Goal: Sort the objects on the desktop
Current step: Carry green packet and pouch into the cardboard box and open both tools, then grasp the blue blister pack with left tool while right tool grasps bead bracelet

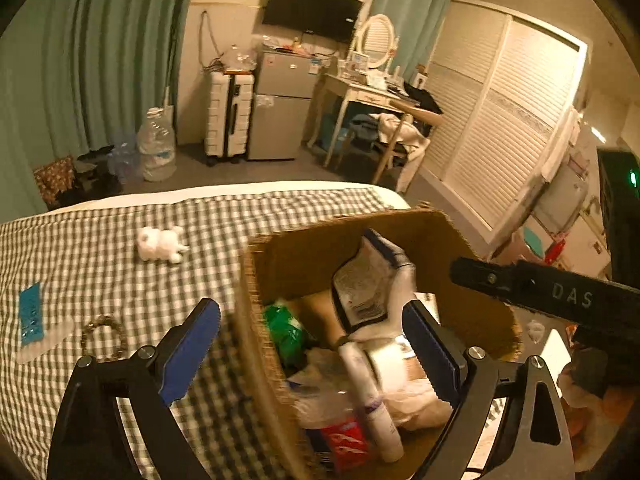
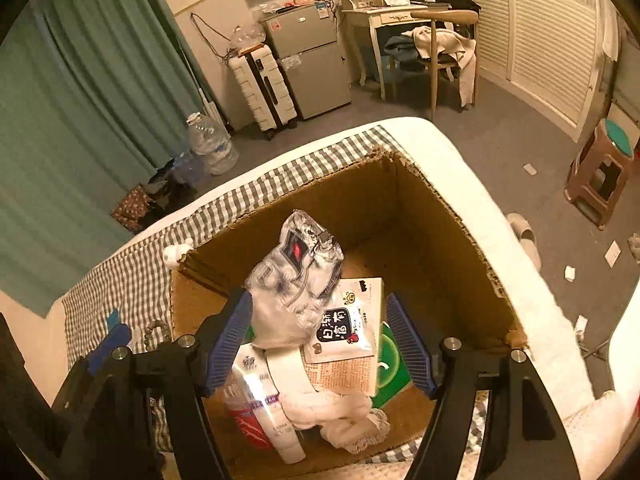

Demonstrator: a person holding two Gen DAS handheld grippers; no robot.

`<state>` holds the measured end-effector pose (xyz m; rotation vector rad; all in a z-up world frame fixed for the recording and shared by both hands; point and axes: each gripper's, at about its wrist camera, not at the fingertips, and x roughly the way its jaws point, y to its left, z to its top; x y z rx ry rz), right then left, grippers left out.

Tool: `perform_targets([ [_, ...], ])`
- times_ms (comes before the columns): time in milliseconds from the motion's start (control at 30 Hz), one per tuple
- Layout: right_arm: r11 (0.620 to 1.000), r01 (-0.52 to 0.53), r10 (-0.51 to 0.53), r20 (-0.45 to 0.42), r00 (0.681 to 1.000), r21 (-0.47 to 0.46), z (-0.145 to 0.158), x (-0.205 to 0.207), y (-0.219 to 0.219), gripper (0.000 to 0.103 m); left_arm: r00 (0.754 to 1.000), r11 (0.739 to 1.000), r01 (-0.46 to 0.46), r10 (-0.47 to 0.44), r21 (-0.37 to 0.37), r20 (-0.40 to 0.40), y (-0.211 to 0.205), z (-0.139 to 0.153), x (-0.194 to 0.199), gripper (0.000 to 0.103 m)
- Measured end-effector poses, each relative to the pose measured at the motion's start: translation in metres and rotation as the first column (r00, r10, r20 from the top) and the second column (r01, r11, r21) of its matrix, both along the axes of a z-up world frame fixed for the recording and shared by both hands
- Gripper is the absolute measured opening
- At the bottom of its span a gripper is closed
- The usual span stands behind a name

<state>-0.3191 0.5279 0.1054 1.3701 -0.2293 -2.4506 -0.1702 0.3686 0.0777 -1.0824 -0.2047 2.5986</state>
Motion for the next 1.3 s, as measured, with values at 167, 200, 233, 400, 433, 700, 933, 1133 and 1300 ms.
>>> perform_targets([
  [167, 0.998, -0.065, 0.065, -0.007, 0.998, 0.017, -0.007, 0.005, -0.023, 0.07, 0.995, 0.996, -0.093, 0.093, 0.014, 0.023, -0.063, -0.003, -0.008, 0.097],
  [200, 0.996, -0.083, 0.083, -0.019, 0.996, 0.029, -0.004, 0.01, -0.032, 0.07, 0.992, 0.992, -0.124, 0.124, 0.008, 0.023, -0.081, -0.004, -0.009, 0.097],
  [233, 0.994, -0.105, 0.106, -0.034, 0.994, 0.036, -0.001, 0.015, -0.042, 0.07, 0.988, 0.989, -0.151, 0.151, 0.0, 0.021, -0.096, -0.006, -0.009, 0.098],
  [400, 0.966, -0.251, 0.258, -0.129, 0.957, 0.067, 0.019, 0.047, -0.094, 0.07, 0.943, 0.932, -0.33, 0.333, -0.148, -0.002, -0.197, -0.023, -0.002, 0.098],
  [433, 0.96, -0.27, 0.279, -0.144, 0.95, 0.078, 0.021, 0.054, -0.103, 0.07, 0.928, 0.915, -0.369, 0.374, -0.165, 0.001, -0.221, -0.033, 0.002, 0.098],
  [700, 0.849, -0.489, 0.523, -0.201, 0.828, 0.199, 0.006, 0.12, -0.214, 0.079, 0.808, 0.83, -0.553, 0.554, -0.07, 0.2, -0.332, -0.153, 0.019, 0.098],
  [933, 0.644, -0.608, 0.732, -0.143, 0.667, 0.464, -0.076, 0.156, -0.318, 0.08, 0.774, 0.788, -0.614, 0.59, 0.046, 0.23, -0.363, -0.172, 0.008, 0.098],
  [1133, 0.652, -0.623, 0.684, 0.02, 0.729, 0.431, -0.158, 0.108, -0.373, 0.08, 0.796, 0.814, -0.581, 0.574, -0.024, 0.194, -0.359, -0.18, -0.016, 0.098],
  [1300, 0.735, -0.554, 0.596, 0.019, 0.803, 0.391, -0.183, 0.074, -0.374, 0.08, 0.841, 0.838, -0.528, 0.538, -0.136, 0.054, -0.343, -0.178, -0.043, 0.098],
])
